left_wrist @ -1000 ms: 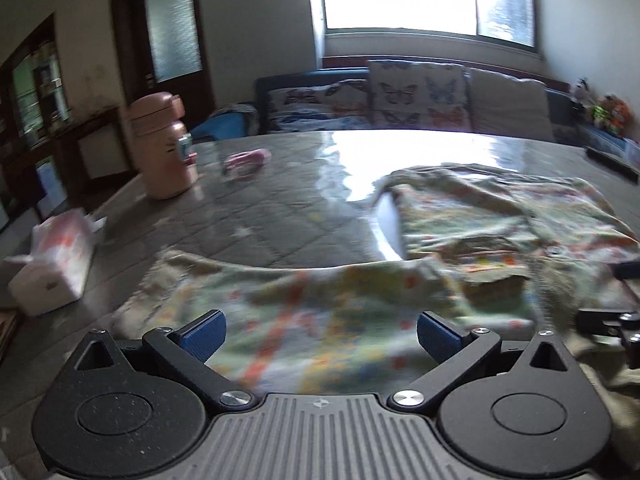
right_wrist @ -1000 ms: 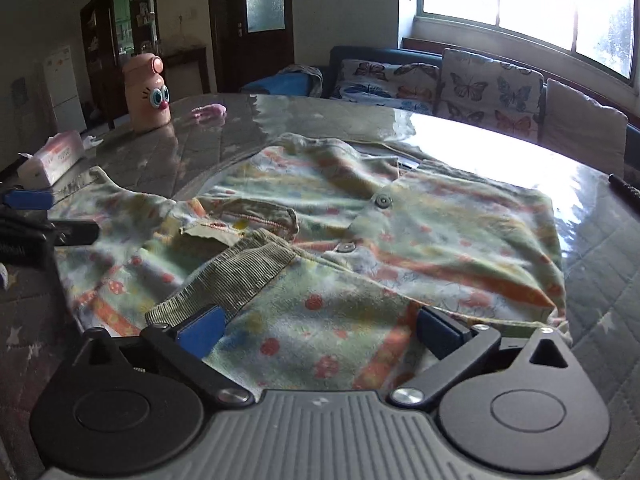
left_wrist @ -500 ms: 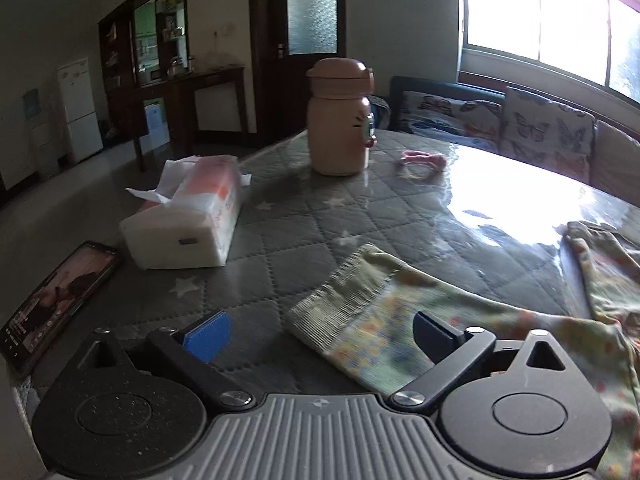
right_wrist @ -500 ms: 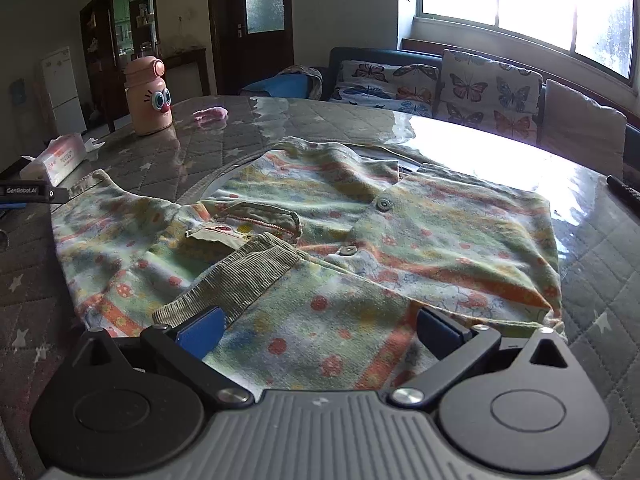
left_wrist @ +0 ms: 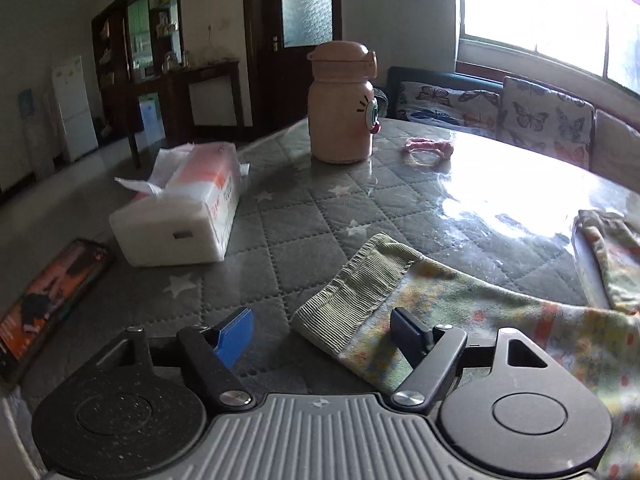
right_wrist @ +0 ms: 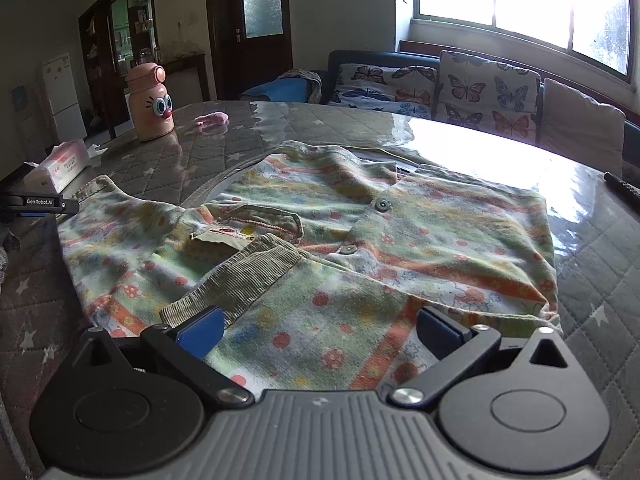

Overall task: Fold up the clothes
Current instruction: 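Grasp the corduroy sleeve with the left gripper, lift and fold it over the body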

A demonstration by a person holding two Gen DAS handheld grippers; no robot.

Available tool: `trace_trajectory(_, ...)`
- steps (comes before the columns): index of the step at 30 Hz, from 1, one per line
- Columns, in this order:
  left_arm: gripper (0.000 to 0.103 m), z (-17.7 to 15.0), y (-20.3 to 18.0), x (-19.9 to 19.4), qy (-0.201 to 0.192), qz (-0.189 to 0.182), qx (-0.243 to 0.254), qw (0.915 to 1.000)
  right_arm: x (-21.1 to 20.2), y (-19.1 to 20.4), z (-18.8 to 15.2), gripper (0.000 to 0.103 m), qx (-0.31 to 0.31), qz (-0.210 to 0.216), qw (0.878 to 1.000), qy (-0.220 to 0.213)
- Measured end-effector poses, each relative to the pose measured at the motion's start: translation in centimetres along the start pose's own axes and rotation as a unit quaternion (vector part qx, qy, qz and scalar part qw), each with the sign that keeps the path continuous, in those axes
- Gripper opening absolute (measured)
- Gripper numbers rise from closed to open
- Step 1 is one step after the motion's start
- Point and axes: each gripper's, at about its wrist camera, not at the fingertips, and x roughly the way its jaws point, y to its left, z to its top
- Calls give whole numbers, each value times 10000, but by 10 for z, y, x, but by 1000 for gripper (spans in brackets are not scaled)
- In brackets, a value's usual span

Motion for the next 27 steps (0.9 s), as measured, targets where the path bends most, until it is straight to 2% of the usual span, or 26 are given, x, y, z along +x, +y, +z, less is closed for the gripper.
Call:
trace_trajectory(3, 77, 1, 2, 1, 72, -203, -97, 9997, 0, -2, 0, 103, 43, -6, 10000, -16)
trace_trajectory(5, 69, 1, 1, 0, 42, -259, -80, 9996, -2, -3, 0, 103, 66, -12, 10000, -37)
trace_trajectory(7, 50, 1, -1, -2, 5, -338, -40, 9994, -3, -4, -1, 103, 85, -18, 9999, -61)
trace_trajectory(12, 15, 3, -5, -6, 49, -670, -43, 9977, -9, -6, -2, 103, 151, -24, 9998, -131)
trace_trajectory(19, 11, 9, -20, -29, -11, -1538, -304, 9876, -16, -10, -5, 103, 250, -45, 9995, -209)
trace_trajectory(24, 11, 23, -41, -56, -141, -2279, -444, 9726, -25, -18, -6, 103, 399, -77, 9986, -332)
trace_trajectory(27, 11, 33, -59, -73, -210, -2739, -399, 9607, -31, -24, -8, 103, 499, -127, 9979, -396)
